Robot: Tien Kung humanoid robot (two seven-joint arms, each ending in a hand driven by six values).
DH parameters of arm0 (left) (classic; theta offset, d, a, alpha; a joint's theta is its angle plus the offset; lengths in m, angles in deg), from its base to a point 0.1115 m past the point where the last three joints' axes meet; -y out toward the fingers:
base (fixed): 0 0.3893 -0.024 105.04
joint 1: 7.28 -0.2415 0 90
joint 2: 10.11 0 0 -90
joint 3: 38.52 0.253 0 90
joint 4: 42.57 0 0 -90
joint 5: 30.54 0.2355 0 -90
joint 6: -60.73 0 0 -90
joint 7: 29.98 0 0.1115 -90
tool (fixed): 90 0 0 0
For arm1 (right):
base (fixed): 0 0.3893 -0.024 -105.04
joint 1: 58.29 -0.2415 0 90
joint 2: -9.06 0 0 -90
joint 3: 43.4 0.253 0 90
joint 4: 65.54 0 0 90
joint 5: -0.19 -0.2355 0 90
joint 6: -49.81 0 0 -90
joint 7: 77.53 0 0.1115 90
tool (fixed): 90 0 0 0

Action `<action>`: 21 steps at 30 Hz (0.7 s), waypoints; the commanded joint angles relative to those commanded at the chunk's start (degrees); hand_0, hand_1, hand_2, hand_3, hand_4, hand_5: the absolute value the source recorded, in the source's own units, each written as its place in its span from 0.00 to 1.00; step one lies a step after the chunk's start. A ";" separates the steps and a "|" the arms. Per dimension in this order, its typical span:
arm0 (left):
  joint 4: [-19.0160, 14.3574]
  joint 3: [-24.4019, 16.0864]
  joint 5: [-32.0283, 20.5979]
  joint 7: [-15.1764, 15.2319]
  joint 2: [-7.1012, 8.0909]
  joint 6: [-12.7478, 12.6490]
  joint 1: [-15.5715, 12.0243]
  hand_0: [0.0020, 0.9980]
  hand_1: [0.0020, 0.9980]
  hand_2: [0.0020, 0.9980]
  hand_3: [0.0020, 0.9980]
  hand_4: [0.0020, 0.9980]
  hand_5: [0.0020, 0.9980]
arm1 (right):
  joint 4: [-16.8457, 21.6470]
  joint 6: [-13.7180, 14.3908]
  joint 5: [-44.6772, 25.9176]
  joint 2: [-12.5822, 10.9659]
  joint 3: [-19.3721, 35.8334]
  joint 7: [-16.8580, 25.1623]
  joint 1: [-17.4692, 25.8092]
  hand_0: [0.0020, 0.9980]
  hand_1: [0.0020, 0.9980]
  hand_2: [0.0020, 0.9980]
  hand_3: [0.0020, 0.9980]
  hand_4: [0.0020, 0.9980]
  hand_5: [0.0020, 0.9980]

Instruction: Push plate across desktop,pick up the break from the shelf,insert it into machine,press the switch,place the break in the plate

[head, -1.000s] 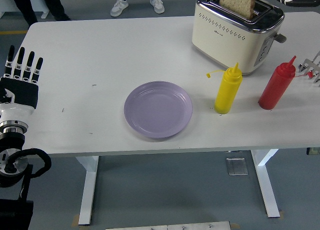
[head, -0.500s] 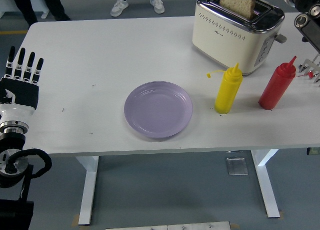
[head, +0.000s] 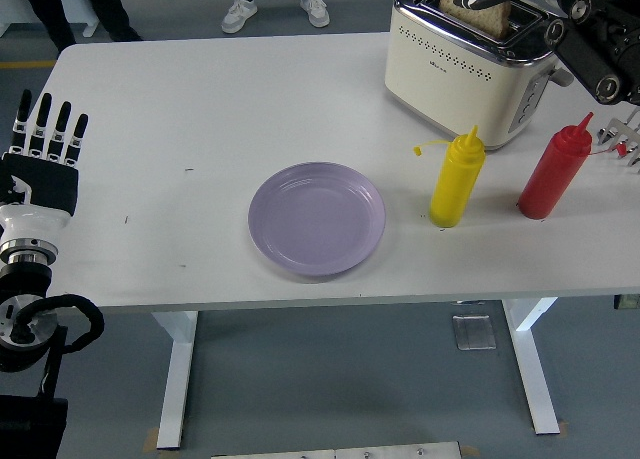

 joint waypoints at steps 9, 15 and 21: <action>0.11 0.12 -0.02 0.00 -0.05 0.00 0.60 0.80 0.81 0.83 0.76 0.62 1.00 | -4.57 -0.02 -3.90 2.13 -6.41 0.46 -1.43 0.65 0.67 0.67 0.79 0.80 0.44; 0.19 0.16 -0.01 -0.02 -0.08 -0.02 0.75 0.80 0.81 0.83 0.76 0.62 1.00 | -4.46 0.28 -5.11 3.13 -7.40 1.10 -1.93 0.57 0.61 0.63 0.76 0.78 0.42; 0.21 0.27 -0.01 -0.04 -0.08 -0.03 0.96 0.80 0.81 0.83 0.76 0.62 1.00 | -4.69 1.15 -6.15 4.22 -8.85 1.49 -2.14 0.49 0.56 0.57 0.71 0.72 0.36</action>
